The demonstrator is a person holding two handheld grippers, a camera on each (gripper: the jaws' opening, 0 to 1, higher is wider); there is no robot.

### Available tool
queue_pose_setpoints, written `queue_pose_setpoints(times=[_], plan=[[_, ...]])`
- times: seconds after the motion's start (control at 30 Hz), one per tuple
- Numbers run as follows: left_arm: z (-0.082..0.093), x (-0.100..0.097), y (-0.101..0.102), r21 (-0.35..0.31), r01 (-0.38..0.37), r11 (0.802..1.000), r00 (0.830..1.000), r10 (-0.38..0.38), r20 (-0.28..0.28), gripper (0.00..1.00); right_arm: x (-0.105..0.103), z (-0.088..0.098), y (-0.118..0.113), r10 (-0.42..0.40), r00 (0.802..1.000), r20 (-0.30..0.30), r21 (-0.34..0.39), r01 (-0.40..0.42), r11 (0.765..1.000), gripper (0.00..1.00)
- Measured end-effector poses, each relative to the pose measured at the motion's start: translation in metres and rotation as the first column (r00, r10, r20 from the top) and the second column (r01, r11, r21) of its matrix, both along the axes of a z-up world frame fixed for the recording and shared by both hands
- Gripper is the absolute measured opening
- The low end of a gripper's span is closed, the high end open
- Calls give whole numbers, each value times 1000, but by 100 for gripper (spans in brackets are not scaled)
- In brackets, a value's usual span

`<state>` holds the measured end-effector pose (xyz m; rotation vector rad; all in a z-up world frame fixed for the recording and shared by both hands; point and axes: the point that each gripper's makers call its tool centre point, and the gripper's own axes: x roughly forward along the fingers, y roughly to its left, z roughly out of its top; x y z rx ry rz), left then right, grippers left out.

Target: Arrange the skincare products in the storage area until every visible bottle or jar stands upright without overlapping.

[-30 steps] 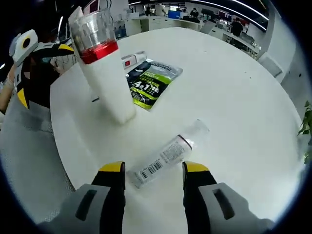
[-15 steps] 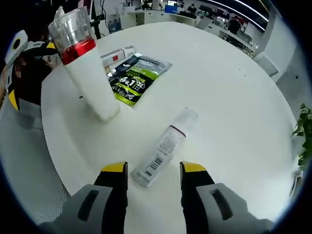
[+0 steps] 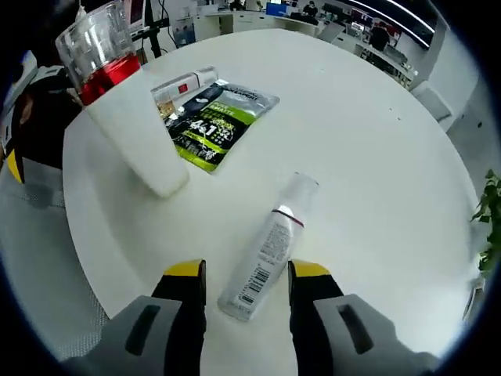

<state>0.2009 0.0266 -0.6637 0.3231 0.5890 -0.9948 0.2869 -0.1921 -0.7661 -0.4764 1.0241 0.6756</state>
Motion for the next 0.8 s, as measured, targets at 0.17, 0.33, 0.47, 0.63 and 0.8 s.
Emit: queue_pose_setpoints(times=[0.17,0.33,0.47,0.63,0.8], plan=[[0,0,-3,-1,6,1000,1000,-6,0,90,5,-2,-2,-5,1000,-7,-8,5,1000,36],[1,6,-3,-11,-20,1000,1000,20,6,90,3,-2,-2,-21,1000,-21,5,21,1000,34],[1,4,-6,-7,-15,1000,1000,15,4,90,4,-2,-3,-19,1000,-23,6,20,1000,32],[3,2,-11,-17,-5,1000,1000,5,6,90,5,-2,-5,-26,999,-20,9,26,1000,29],[3,1,-15,-19,4,1000,1000,-4,5,89,5,-1,-6,-37,999,-20,12,37,999,26]])
